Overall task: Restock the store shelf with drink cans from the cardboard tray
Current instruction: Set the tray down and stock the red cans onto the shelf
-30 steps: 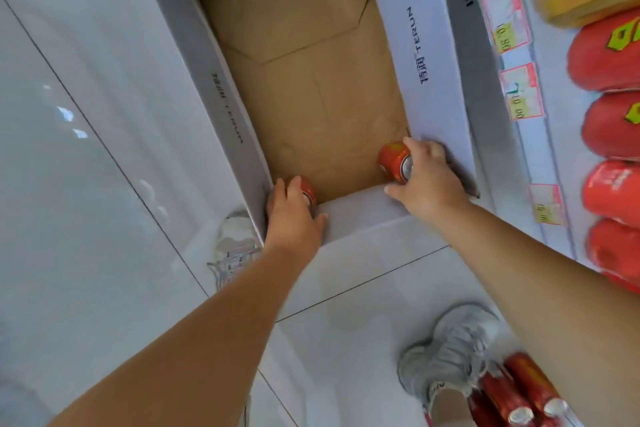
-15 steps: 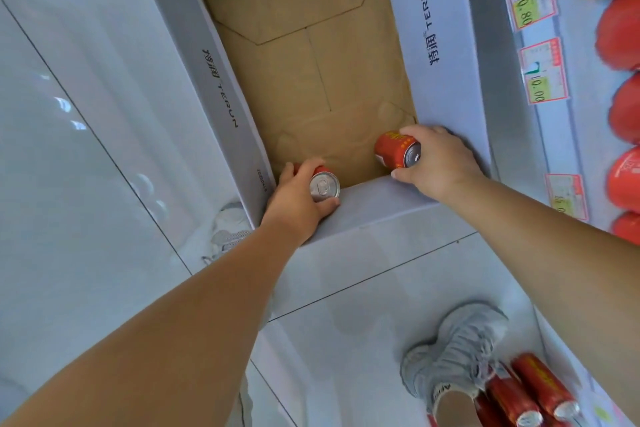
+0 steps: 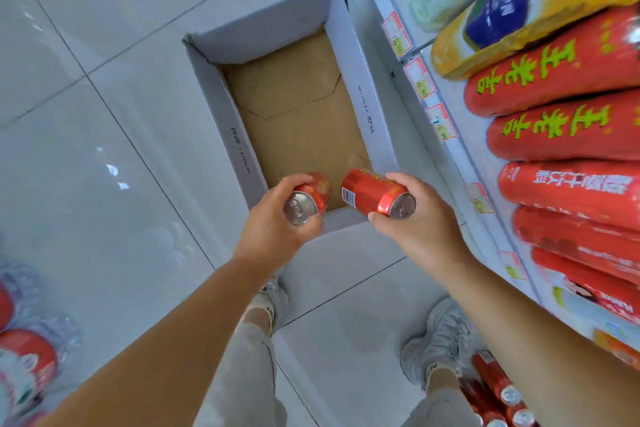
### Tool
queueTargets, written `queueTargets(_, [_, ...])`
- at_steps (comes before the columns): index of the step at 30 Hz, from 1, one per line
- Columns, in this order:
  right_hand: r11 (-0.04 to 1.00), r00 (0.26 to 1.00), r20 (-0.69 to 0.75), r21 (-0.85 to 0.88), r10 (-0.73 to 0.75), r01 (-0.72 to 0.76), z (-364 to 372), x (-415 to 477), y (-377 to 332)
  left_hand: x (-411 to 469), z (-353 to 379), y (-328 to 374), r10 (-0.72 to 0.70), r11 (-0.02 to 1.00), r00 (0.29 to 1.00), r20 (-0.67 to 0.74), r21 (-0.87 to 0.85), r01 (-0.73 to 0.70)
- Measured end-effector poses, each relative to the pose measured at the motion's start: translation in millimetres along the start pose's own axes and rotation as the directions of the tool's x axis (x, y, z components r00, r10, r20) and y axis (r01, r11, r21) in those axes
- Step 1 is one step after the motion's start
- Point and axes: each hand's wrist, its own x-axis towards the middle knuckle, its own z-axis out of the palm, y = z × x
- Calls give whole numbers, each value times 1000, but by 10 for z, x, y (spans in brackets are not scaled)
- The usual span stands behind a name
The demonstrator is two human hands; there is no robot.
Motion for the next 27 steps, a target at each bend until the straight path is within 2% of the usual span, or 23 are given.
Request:
queueTargets(6, [992,984,-155,68,-92,103,-1165,-1385,-1053,-1051,-809,1640,182,983,983,-8,37,-181])
queueTargets(9, [974,957,-264,153,-122,167,-1815,-2145,-1585,-1727,-1226,2507,315,947,949,-17,67,-313])
queueTargets(15, [908,822,-558,275,-118,317,-2892,-3517,-2278,-3000,-1718,3852,543,828,838,-57,204,-523])
queueTargets(17, [879,761,-636,283,-127,383,-3196,-3943,-2389,-3349,-1805,4251,637,752,771,-29,244,-612])
queueTargets(20, [846,612,-779,231,-135,480,-3611,-4594,-2489,-3849,-1865,4821,748,629,662,44,269,-729])
queueTargets(24, [816,483,-868,193,-117,544,-4080,-5330,-2430,-4381,-1781,5420,848,471,510,141,237,-849])
queueTargets(27, [815,338,-939,147,-63,560,-4399,-5764,-2289,-4706,-1616,5782,904,356,394,168,215,-909])
